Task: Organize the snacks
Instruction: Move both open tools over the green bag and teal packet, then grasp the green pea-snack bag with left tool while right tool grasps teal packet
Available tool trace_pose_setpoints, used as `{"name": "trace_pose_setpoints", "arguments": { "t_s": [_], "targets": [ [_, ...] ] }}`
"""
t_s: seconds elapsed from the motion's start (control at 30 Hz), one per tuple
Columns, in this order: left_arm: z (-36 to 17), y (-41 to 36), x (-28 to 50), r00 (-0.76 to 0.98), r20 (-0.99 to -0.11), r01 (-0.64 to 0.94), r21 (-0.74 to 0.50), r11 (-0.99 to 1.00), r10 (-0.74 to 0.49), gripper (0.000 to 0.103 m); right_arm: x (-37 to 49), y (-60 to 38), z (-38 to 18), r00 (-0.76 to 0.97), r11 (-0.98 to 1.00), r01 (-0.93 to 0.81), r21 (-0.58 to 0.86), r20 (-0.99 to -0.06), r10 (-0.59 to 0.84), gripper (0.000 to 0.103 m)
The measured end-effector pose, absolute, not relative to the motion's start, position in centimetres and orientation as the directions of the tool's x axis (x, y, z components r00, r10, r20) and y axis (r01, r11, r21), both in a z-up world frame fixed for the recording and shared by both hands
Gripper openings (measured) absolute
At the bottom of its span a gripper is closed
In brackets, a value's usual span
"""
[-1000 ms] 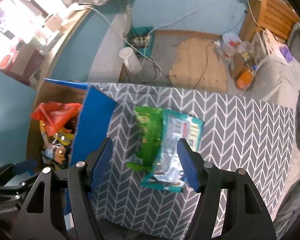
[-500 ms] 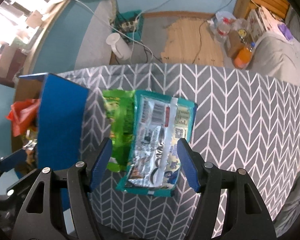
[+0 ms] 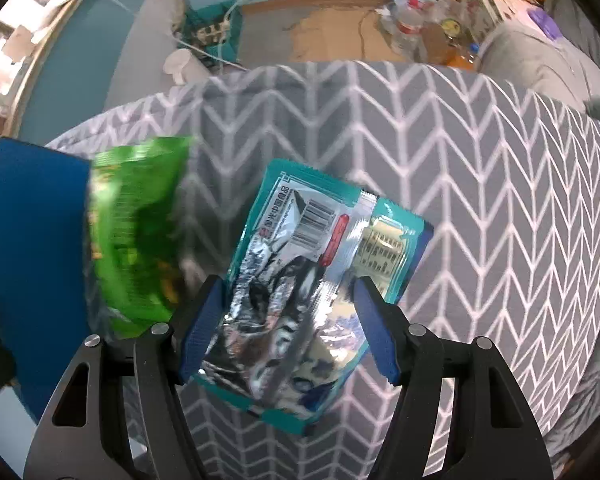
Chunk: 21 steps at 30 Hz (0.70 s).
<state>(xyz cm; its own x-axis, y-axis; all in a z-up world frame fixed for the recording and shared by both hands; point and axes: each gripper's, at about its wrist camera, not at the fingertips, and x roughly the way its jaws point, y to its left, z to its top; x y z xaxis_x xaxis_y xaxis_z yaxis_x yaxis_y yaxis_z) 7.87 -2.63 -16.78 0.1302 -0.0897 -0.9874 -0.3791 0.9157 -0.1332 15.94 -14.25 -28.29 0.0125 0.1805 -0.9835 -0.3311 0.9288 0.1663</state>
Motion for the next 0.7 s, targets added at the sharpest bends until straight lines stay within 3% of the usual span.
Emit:
{"name": "trace_pose_setpoints", "arguments": {
  "t_s": [0.1, 0.43, 0.7],
  "targets": [
    [-17.3, -3.1, 8.5, 0.121, -0.986, -0.382, -0.155, 0.911, -0.117, 0.08, 16.4, -15.9, -28.4, 0.02, 0.936, -0.317, 0.152, -0.986, 0.167, 0.066],
    [-20.2, -3.8, 11.3, 0.068, -0.98, -0.437, -0.2, 0.877, -0.19, 0.08, 17.2, -20.2, -27.9, 0.028, 0.962, -0.211, 0.173, -0.983, 0.183, 0.067],
    [-23.0, -4.2, 13.7, 0.021, -0.983, -0.46, -0.171, 0.871, -0.181, 0.081, 16.0, -24.9, -27.6, 0.007, 0.946, 0.096, 0.309, -0.951, 0.31, 0.07]
  ]
}}
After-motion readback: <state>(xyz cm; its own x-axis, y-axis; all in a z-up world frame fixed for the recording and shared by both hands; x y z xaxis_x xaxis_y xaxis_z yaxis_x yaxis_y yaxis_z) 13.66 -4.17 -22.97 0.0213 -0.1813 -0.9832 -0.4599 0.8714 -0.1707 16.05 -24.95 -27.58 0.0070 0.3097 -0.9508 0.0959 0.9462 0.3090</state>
